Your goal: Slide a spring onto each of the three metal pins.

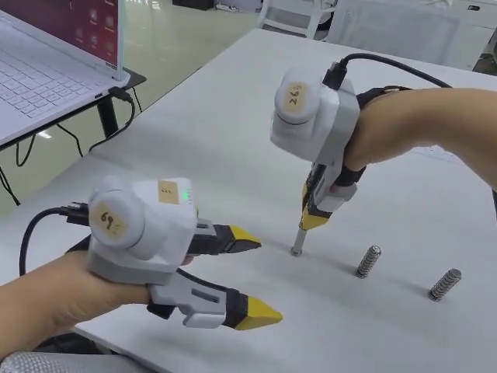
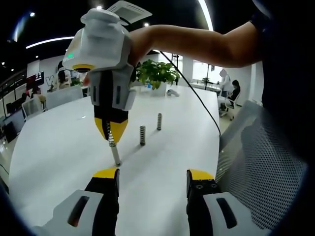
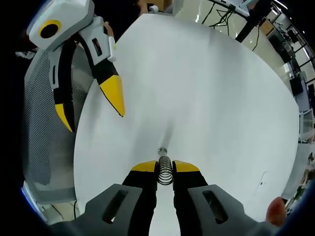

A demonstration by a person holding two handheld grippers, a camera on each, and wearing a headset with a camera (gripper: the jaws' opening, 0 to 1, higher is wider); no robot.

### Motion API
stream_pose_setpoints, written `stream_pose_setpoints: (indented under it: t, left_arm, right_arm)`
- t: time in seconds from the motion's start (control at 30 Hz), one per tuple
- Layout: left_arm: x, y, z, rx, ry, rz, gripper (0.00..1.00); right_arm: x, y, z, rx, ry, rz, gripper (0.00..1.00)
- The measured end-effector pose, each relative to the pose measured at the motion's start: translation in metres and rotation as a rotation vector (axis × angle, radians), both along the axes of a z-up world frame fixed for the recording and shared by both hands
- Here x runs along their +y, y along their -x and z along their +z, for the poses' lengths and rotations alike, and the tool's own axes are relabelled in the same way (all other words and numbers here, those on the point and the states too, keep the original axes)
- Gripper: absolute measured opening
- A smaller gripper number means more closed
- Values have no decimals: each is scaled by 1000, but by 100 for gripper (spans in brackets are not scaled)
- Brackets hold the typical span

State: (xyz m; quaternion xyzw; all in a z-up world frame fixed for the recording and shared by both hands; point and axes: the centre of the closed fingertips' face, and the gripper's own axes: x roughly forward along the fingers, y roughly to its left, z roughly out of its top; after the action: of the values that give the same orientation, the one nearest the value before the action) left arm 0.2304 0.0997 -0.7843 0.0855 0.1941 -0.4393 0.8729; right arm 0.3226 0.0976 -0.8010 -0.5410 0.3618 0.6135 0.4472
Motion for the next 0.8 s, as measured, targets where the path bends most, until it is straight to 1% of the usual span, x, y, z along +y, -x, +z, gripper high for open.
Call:
stream_pose_setpoints:
  t: [0.17,0.37,0.63,0.7,0.8]
  left_arm:
    - [-1,0,0,-2,0,-1,49]
    - [0,1,1,-1,2,3,49]
    - [-1,0,1,-1,3,2,49]
    - [-1,0,0,-1,2,1,49]
    - [-1,0,0,2,0,-1,49]
  right_arm:
    - [-2,1,-4,5,9,-8,9]
    - [-1,-1,-13,12,19,-16,9]
    - [-4,4,-20,18,33,-23,9]
    - [-3,2,-23,20,34,-26,9]
    - [-5,7,-25,25,37,-29,9]
